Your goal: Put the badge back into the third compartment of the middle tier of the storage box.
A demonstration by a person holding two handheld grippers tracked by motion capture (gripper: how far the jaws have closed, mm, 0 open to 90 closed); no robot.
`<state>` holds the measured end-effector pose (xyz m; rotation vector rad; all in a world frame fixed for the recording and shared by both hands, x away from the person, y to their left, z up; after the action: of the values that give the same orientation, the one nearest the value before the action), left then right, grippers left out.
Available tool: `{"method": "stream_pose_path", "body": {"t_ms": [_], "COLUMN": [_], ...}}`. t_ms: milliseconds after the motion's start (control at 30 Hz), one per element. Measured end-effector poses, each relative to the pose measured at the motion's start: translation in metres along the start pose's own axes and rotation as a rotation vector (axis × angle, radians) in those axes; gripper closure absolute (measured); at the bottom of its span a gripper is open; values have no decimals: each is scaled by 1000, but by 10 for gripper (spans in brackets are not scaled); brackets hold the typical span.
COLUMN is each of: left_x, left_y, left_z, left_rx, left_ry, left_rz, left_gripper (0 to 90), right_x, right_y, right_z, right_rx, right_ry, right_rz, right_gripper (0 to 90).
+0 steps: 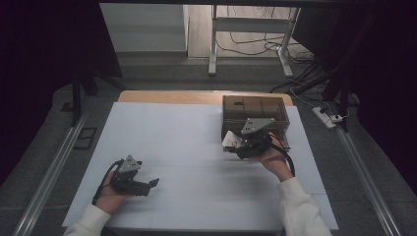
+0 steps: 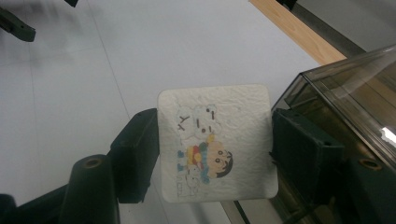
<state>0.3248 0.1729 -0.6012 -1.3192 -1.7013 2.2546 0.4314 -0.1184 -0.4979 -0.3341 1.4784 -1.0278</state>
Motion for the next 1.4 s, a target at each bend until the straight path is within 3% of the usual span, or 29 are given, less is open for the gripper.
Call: {"method": "stream_pose_path", "body": {"t_ms": [1400], "left_x": [1], "left_y": [2], "left_z": [0], "left_rx": [-4], "left_ry": [4], "left_rz": [-8], "left_gripper": [66], "right_x": [39], "right_y": [-40], "right_z": [41], "right_rx": [127], "right_ry": [66], "right_rz": [-17], "right_gripper": [330]}}
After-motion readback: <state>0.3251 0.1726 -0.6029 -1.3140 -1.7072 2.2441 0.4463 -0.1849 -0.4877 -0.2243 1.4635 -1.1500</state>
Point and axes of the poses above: each handheld gripper's, and its own axes: y roughly forward along the jaws, x roughly out of its underside, z roughly to its right, the point moved 10 cm from there along y, roughly forward along the jaws, and after that the axes turned 10 degrees about -z, right-handed, at the moved point
